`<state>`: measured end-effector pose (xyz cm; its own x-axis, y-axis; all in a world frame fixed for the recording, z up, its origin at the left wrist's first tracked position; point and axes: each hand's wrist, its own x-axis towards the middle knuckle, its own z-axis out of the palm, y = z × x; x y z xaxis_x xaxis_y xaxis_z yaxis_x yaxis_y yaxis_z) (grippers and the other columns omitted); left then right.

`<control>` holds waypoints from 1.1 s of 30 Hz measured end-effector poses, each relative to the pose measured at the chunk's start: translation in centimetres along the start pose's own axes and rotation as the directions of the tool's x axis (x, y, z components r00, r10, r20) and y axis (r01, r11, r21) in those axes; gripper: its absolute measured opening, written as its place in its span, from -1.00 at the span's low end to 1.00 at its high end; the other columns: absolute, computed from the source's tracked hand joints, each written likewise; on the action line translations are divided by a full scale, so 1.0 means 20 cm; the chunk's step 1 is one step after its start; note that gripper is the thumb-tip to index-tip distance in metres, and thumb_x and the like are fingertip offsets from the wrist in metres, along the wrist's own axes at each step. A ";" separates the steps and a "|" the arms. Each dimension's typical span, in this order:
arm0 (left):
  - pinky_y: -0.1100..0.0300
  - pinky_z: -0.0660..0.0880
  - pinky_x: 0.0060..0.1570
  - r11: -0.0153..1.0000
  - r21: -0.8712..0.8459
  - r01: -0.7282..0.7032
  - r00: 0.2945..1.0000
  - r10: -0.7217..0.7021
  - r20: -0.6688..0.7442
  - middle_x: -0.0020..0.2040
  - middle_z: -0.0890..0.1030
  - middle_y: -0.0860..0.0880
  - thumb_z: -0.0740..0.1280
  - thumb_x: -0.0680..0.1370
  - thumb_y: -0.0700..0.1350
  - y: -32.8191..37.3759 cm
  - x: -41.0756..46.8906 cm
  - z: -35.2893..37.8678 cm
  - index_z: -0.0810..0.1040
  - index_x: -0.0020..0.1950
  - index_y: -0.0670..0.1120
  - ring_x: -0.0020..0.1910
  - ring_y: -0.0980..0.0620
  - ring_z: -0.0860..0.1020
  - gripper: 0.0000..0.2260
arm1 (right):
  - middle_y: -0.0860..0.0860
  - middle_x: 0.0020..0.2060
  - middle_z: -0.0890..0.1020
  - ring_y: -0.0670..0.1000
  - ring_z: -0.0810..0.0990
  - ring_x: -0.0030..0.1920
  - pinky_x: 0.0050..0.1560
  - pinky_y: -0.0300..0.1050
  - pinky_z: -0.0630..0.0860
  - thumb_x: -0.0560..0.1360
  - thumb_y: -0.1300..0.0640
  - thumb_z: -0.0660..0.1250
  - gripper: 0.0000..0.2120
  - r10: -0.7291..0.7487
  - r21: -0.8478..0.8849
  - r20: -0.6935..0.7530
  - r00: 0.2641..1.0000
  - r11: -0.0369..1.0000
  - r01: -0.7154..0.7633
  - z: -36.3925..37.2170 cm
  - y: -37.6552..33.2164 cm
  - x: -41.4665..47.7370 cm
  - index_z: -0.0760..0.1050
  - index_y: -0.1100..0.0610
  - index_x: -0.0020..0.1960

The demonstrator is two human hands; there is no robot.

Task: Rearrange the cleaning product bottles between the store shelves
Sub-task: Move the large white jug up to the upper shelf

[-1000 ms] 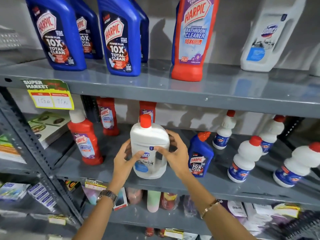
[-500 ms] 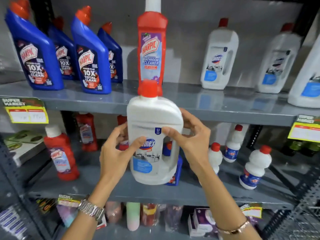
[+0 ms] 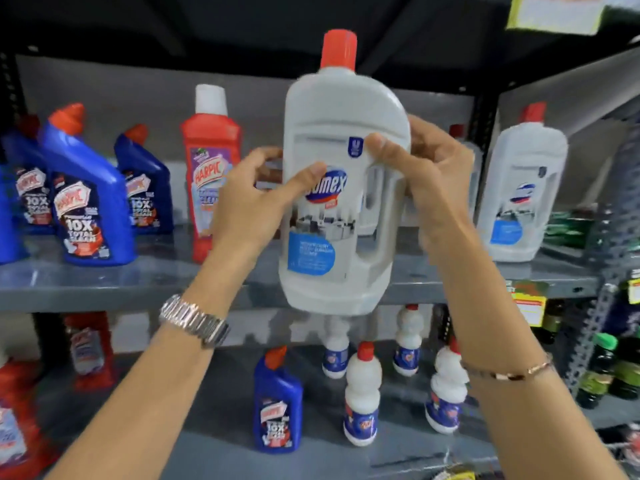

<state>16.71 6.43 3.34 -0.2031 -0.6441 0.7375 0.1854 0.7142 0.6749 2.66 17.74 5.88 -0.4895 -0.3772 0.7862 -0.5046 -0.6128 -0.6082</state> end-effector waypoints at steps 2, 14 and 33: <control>0.05 0.57 -0.15 0.999 -0.030 0.012 1.000 -0.011 0.016 -0.02 0.64 0.03 0.42 0.17 0.34 0.00 0.09 0.13 0.54 0.00 0.13 -0.05 0.04 0.60 -0.51 | 0.14 -0.10 0.72 0.08 0.70 -0.12 -0.15 -0.05 0.60 0.31 0.12 0.52 -0.64 0.000 0.003 0.017 1.000 1.000 0.000 -0.07 0.02 0.12 0.62 0.14 0.09; -0.11 0.61 -0.12 0.989 -0.037 0.143 0.990 -0.142 0.028 -0.14 0.60 0.16 0.44 0.30 0.23 -0.24 0.29 0.70 0.47 0.07 0.10 -0.17 0.17 0.58 -0.58 | -0.11 -0.24 0.72 -0.20 0.68 -0.22 -0.31 -0.43 0.50 0.39 0.14 0.47 -0.69 0.079 -0.128 0.121 0.989 0.990 -0.064 -0.37 0.37 0.50 0.59 0.00 0.13; -0.14 0.61 -0.07 0.985 0.070 0.158 0.981 -0.164 0.106 0.00 0.59 0.04 0.41 0.33 0.24 -0.38 0.41 0.82 0.42 0.12 0.10 -0.04 -0.01 0.59 -0.54 | 0.15 0.16 0.62 0.04 0.59 0.09 -0.15 -0.32 0.47 0.44 0.12 0.43 -0.55 0.107 -0.187 0.068 0.992 0.978 -0.093 -0.42 0.63 0.61 0.41 0.10 0.29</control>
<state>-2.12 0.18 3.86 -0.3315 -0.7201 0.6096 0.0831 0.6213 0.7792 -15.70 11.32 6.78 -0.4910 -0.4872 0.7221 -0.5812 -0.4343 -0.6882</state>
